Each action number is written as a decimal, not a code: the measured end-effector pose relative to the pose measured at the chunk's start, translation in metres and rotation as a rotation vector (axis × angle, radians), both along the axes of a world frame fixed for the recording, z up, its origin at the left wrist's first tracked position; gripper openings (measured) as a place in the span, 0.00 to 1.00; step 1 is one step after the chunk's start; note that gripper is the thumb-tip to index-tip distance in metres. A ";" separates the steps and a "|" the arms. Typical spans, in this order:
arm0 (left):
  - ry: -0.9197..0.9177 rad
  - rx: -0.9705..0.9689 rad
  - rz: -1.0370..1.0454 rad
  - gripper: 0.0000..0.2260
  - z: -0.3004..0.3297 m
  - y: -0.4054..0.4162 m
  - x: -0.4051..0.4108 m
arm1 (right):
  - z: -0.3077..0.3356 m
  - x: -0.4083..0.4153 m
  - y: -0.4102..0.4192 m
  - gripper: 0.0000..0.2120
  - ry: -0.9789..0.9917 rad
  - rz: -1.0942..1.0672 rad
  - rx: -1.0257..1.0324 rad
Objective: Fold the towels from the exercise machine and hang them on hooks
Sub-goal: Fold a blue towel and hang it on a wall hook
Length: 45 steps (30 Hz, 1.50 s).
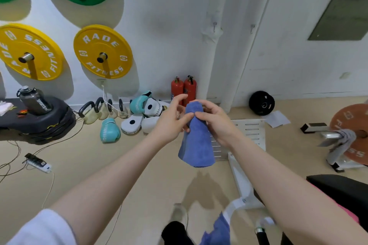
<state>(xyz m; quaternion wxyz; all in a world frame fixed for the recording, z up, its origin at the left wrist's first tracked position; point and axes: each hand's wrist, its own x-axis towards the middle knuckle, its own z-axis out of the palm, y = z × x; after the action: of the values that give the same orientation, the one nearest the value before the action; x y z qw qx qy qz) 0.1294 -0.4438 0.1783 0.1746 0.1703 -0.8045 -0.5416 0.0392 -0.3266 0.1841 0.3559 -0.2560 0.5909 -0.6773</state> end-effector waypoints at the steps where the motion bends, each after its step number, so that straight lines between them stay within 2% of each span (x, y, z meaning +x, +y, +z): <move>1: 0.025 -0.010 0.009 0.20 0.003 -0.014 -0.018 | 0.003 -0.018 -0.015 0.14 0.020 -0.009 -0.012; 6: 0.042 -0.088 -0.058 0.10 0.034 -0.093 -0.131 | 0.034 -0.127 -0.083 0.13 0.192 -0.058 0.053; 13: 0.069 -0.340 -0.192 0.16 0.065 -0.181 -0.261 | 0.069 -0.256 -0.154 0.12 0.421 -0.055 0.129; 15: 0.023 -0.401 -0.193 0.14 0.054 -0.215 -0.302 | 0.065 -0.292 -0.184 0.11 0.582 -0.061 0.230; 18: -0.093 -0.551 -0.205 0.10 0.041 -0.240 -0.333 | 0.060 -0.324 -0.207 0.10 1.005 -0.023 0.494; 22: -0.117 -0.526 -0.219 0.10 0.022 -0.296 -0.407 | 0.042 -0.390 -0.262 0.09 1.109 -0.076 0.609; 26: -0.101 -0.512 -0.305 0.05 0.021 -0.349 -0.477 | 0.033 -0.455 -0.313 0.09 1.071 -0.172 0.645; 27: -0.111 -0.469 -0.336 0.04 0.024 -0.362 -0.491 | 0.033 -0.470 -0.327 0.09 1.055 -0.157 0.641; 30: -0.119 -0.313 -0.421 0.10 0.031 -0.402 -0.538 | 0.034 -0.516 -0.359 0.07 0.995 -0.109 0.592; 32: -0.126 -0.245 -0.474 0.08 0.029 -0.418 -0.568 | 0.034 -0.541 -0.369 0.05 0.885 -0.122 0.561; 33: -0.137 -0.221 -0.501 0.06 0.027 -0.422 -0.582 | 0.034 -0.554 -0.371 0.07 0.837 -0.124 0.577; 35: -0.154 -0.220 -0.535 0.01 0.018 -0.429 -0.612 | 0.029 -0.581 -0.373 0.06 0.777 -0.122 0.639; 39: -0.244 -0.277 -0.565 0.05 -0.006 -0.441 -0.678 | 0.015 -0.648 -0.367 0.03 0.613 -0.193 0.666; 42: -0.279 -0.257 -0.575 0.07 -0.018 -0.442 -0.727 | 0.006 -0.700 -0.364 0.08 0.496 -0.211 0.679; 45: -0.268 -0.183 -0.572 0.05 -0.022 -0.438 -0.777 | 0.001 -0.755 -0.365 0.11 0.472 -0.215 0.660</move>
<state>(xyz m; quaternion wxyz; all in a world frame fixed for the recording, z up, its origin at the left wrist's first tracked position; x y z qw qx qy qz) -0.6474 -0.8814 0.1560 -0.0776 -0.0092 -0.8809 -0.4669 -0.7154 -0.6913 0.1847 0.2009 -0.2134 0.8649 -0.4075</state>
